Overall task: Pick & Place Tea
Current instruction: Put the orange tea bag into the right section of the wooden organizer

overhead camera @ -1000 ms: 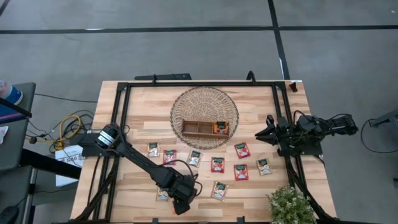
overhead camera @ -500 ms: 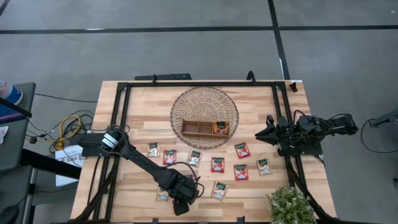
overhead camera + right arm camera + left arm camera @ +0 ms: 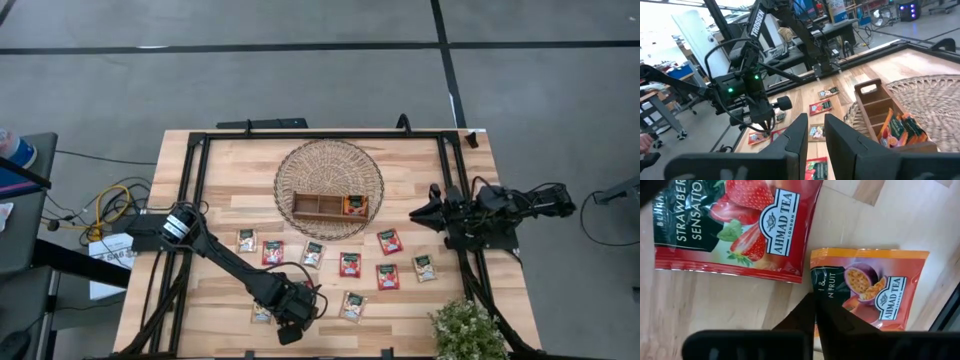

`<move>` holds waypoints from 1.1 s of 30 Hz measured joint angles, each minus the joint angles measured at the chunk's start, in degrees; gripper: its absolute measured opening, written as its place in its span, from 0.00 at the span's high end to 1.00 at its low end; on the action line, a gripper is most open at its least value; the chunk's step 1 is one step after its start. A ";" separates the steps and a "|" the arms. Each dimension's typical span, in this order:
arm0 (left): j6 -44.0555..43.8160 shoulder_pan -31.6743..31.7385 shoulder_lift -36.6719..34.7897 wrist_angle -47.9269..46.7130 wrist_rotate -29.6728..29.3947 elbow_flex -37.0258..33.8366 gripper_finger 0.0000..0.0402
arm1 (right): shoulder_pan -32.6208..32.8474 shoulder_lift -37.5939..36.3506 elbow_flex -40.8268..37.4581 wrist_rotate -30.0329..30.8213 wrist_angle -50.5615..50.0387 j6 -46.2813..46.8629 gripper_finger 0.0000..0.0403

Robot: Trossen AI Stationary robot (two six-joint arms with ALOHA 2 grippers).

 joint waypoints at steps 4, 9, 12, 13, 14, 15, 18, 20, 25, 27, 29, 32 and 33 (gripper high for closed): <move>0.02 0.00 0.01 -0.88 0.04 0.52 1.00 | 0.00 0.00 0.00 0.01 -0.60 0.30 0.86; 2.30 -0.04 0.96 -6.63 -0.12 4.78 1.00 | 0.00 0.00 0.00 -0.01 -0.49 0.58 0.86; 3.74 -0.04 1.36 -9.93 0.04 7.81 1.00 | 0.00 0.00 0.00 -0.02 -0.33 0.95 0.86; 3.84 -0.04 1.56 -11.20 0.04 8.75 1.00 | 0.00 0.00 0.00 -0.03 -0.27 0.96 0.86; 3.84 -0.05 1.71 -12.38 0.05 9.61 1.00 | 0.00 0.00 0.00 -0.03 -0.27 0.96 0.86; 3.82 -0.04 1.77 -13.50 0.35 10.48 1.00 | 0.00 0.00 0.00 -0.03 -0.27 0.96 0.86; 3.54 -0.04 1.57 -16.47 2.23 13.32 1.00 | -0.01 0.00 0.00 -0.05 -0.25 0.96 0.86; 3.49 -0.04 1.55 -18.56 2.99 15.08 1.00 | -0.02 0.00 0.00 -0.07 -0.25 0.96 0.86; 3.45 -0.04 1.46 -23.80 3.58 20.67 1.00 | 0.00 0.00 0.00 -0.16 -0.17 0.98 0.86; 3.19 -0.04 1.46 -26.50 3.70 23.09 1.00 | 0.00 0.00 0.00 -0.18 -0.05 0.98 0.86; 2.63 -0.04 1.46 -29.08 3.69 25.90 1.00 | 0.04 0.00 0.00 -0.23 0.21 1.37 0.86; 2.41 0.20 1.40 -33.33 2.64 30.74 1.00 | 0.09 0.00 0.00 -0.37 0.27 4.36 0.86; 2.40 0.45 1.38 -34.70 2.03 32.38 1.00 | 0.09 0.00 0.00 -0.73 0.27 4.78 0.86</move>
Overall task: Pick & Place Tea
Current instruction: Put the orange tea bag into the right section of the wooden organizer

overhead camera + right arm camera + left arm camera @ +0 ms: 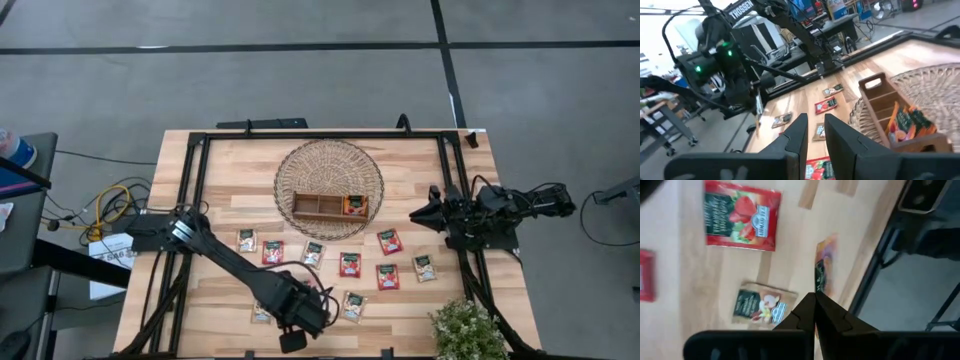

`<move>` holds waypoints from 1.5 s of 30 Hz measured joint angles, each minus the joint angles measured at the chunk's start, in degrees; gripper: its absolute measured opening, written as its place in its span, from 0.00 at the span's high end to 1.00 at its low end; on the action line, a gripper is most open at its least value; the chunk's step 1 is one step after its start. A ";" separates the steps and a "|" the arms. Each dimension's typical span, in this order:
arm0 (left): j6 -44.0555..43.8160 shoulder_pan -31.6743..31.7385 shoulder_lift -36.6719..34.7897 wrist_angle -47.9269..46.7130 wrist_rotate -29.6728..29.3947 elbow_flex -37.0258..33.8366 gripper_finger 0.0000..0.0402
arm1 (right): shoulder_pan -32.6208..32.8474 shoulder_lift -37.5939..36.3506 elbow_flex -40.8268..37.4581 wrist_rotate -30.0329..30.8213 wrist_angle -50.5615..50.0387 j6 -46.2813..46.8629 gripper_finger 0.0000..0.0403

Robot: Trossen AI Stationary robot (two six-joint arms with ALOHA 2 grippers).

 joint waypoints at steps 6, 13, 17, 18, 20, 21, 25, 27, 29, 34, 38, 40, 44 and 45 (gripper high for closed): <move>0.15 3.16 -0.15 -7.94 -4.29 9.94 1.00 | 0.02 0.20 0.00 -4.22 0.00 0.18 0.86; 5.22 9.78 -0.24 -10.72 -7.65 15.94 1.00 | 0.01 3.78 0.02 -5.70 4.82 -0.56 0.86; 9.88 13.77 -0.24 -10.76 -7.85 16.25 1.00 | 0.02 8.25 0.04 -7.08 8.22 -0.84 0.86; 11.22 14.79 -0.24 -10.74 -7.91 16.25 1.00 | 0.00 9.62 0.04 -7.08 8.80 -0.85 0.86; 13.71 16.84 -0.24 -10.71 -8.18 16.25 1.00 | 0.02 12.49 0.04 -7.08 10.64 -0.89 0.86; 15.10 17.84 -0.24 -10.66 -8.42 16.25 1.00 | 0.02 14.00 0.28 -7.08 11.38 -0.96 0.86; 20.89 21.60 -0.24 -9.81 -8.94 16.27 1.00 | 0.00 21.86 3.04 -7.03 14.66 -4.60 0.86; 23.91 23.37 -0.24 -9.22 -8.94 16.27 1.00 | -0.31 26.48 5.30 -6.89 15.38 -6.34 0.86; 26.72 24.96 -0.24 -8.61 -8.97 16.27 1.00 | -0.99 31.01 7.86 -6.68 16.11 -7.87 0.86; 31.92 27.81 -0.24 -7.28 -8.96 16.29 1.00 | -3.88 41.97 14.94 -6.66 16.22 -13.15 0.86; 34.98 28.75 -0.24 -7.32 -8.94 16.29 1.00 | -6.31 49.28 19.54 -7.17 16.17 -16.54 0.86; 36.02 28.93 -0.24 -7.33 -8.94 16.29 1.00 | -7.46 52.29 21.29 -8.75 16.22 -17.42 0.84; 37.41 28.93 -0.24 -7.35 -8.92 16.29 1.00 | -9.39 57.94 23.57 -11.34 16.17 -17.95 0.76; 37.53 28.92 -0.24 -7.47 -8.92 16.29 1.00 | -9.71 59.21 24.07 -11.48 16.17 -18.54 0.73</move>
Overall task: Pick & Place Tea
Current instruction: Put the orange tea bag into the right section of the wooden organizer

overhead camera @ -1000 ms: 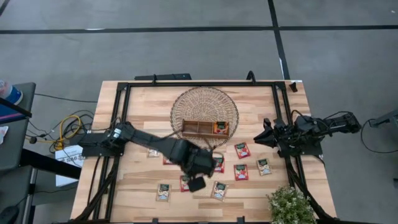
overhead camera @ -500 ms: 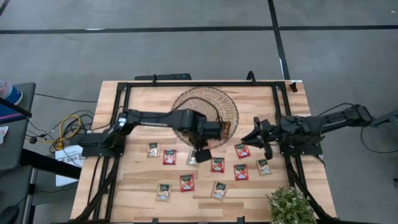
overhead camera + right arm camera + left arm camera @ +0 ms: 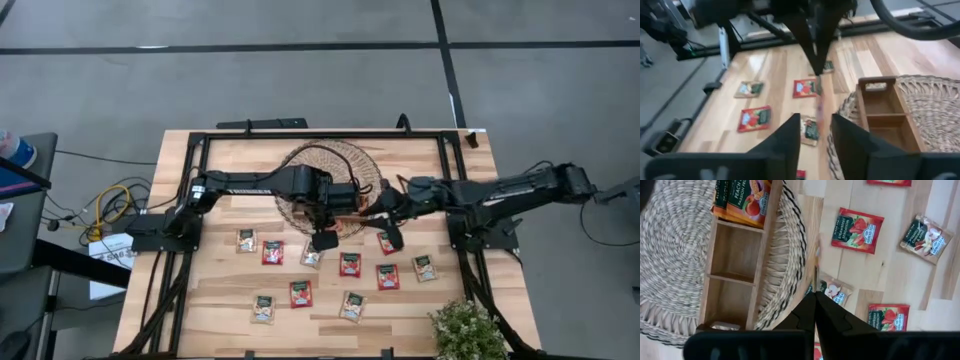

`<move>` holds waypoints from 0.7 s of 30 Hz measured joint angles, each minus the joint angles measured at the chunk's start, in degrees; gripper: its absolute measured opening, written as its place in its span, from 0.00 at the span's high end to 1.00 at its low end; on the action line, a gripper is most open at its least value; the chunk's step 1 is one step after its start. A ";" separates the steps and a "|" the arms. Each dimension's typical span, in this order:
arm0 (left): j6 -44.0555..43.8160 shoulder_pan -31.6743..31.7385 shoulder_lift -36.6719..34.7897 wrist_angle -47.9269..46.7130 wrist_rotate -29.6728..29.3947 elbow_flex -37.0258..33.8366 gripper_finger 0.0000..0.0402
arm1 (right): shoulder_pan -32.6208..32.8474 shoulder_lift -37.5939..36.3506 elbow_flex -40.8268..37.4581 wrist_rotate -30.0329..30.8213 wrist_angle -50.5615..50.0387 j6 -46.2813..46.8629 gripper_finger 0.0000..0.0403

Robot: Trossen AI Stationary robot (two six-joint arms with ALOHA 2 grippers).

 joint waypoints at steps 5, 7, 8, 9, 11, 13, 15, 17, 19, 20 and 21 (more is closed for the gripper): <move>0.00 0.00 0.00 -0.11 0.00 0.00 1.00 | -0.25 5.73 2.61 0.00 0.11 -1.72 0.60; -0.02 0.00 0.00 -0.10 0.01 0.00 1.00 | -0.53 7.77 3.49 -0.01 0.69 -1.86 0.56; -0.02 0.00 0.00 -0.09 0.07 0.00 1.00 | -0.65 8.56 3.85 0.00 0.90 -1.87 0.55; -0.03 0.00 0.00 -0.10 0.16 0.00 1.00 | -0.87 9.36 4.27 -0.01 1.39 -1.88 0.54; -0.26 0.00 0.00 -0.08 0.18 0.00 1.00 | -1.05 10.71 5.19 0.02 1.89 -1.88 0.53; -0.28 0.00 0.00 -0.07 0.20 0.00 1.00 | -1.46 11.61 6.00 0.01 1.83 -1.88 0.53; -0.46 -0.02 0.00 0.02 0.22 0.00 1.00 | -1.91 12.24 6.48 -0.12 2.65 -1.88 0.54; -0.50 -0.02 0.00 0.06 0.22 0.00 1.00 | -2.09 12.79 6.50 -0.12 4.17 -1.86 0.55; -0.55 -0.02 0.00 0.14 0.29 0.00 1.00 | -2.10 12.88 6.51 -0.09 4.26 -1.87 0.56; -0.80 0.00 0.00 0.16 0.46 0.00 1.00 | -2.18 12.87 6.51 -0.11 4.33 -1.85 0.57; -0.98 -0.02 0.00 0.21 0.50 0.00 1.00 | -2.30 12.86 6.51 -0.16 4.21 -1.86 0.57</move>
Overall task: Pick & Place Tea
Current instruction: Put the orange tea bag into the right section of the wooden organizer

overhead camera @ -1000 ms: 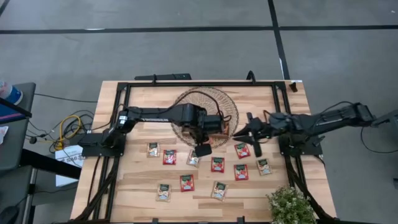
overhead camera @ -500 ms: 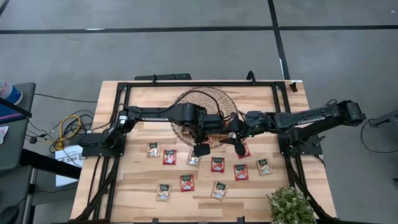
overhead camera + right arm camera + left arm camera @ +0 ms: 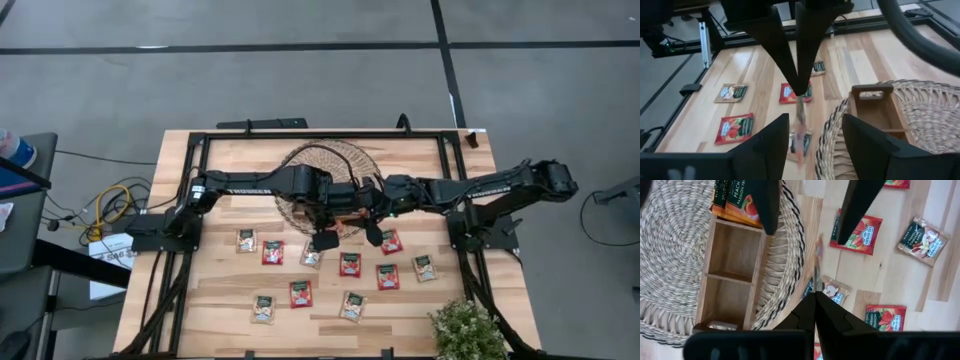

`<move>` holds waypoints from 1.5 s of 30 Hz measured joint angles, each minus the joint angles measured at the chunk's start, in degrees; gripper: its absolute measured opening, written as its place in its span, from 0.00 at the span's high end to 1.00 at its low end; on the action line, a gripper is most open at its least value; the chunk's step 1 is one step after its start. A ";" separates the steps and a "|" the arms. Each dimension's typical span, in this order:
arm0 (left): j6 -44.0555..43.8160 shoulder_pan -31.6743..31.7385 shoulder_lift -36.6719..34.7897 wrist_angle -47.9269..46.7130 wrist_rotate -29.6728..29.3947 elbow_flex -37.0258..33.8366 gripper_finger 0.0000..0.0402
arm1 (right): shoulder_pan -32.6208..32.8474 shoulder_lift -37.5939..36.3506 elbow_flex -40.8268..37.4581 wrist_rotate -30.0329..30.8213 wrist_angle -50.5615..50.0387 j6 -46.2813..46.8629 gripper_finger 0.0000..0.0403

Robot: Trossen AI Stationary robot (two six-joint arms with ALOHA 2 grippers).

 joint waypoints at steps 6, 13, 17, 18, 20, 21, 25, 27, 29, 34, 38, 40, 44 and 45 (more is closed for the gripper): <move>-0.64 0.00 -0.14 1.83 0.21 0.00 1.00 | -0.07 0.00 0.00 -0.07 -0.02 0.07 0.56; -1.07 0.00 -0.96 4.70 1.20 0.04 1.00 | -0.34 0.85 -0.02 -0.31 0.96 0.44 0.57; -1.67 0.00 -1.23 4.71 1.23 0.04 1.00 | -1.08 0.77 -0.02 -0.34 0.94 0.44 0.59; -1.82 0.00 -1.27 4.71 1.23 0.04 1.00 | -1.20 0.76 -0.02 -0.35 0.93 0.46 0.60; -1.88 0.02 -1.36 4.78 1.20 0.04 1.00 | -1.19 0.85 -0.02 -0.91 0.93 0.49 0.62; -1.88 0.00 -1.38 4.92 1.24 0.04 1.00 | -1.19 0.85 -0.01 -1.28 0.94 0.47 0.63; -1.84 -0.02 -1.38 5.19 1.25 0.04 1.00 | -1.16 0.85 -0.02 -1.55 1.02 0.47 0.68; -1.83 -0.02 -1.38 5.54 1.25 0.04 1.00 | -1.16 0.85 -0.02 -1.56 1.21 0.47 0.71; -1.82 0.00 -1.38 5.66 1.25 0.04 1.00 | -1.16 0.85 -0.01 -1.56 1.34 0.49 0.73; -1.80 -0.02 -1.40 5.91 1.25 0.04 1.00 | -1.14 0.85 -0.02 -3.01 1.36 0.49 0.80; -1.66 -0.02 -1.40 5.96 1.18 0.04 1.00 | -1.08 0.87 -0.02 -5.31 1.36 0.47 0.90; -1.54 0.00 -1.40 5.96 1.10 0.04 1.00 | -1.08 0.87 -0.02 -6.69 1.36 0.34 0.96; -1.56 0.00 -1.40 5.96 1.03 0.04 1.00 | -1.08 0.87 -0.02 -7.83 1.36 0.53 0.99; -1.56 0.00 -1.40 5.96 0.82 0.04 1.00 | -1.08 0.86 -0.02 -7.83 1.36 0.64 0.99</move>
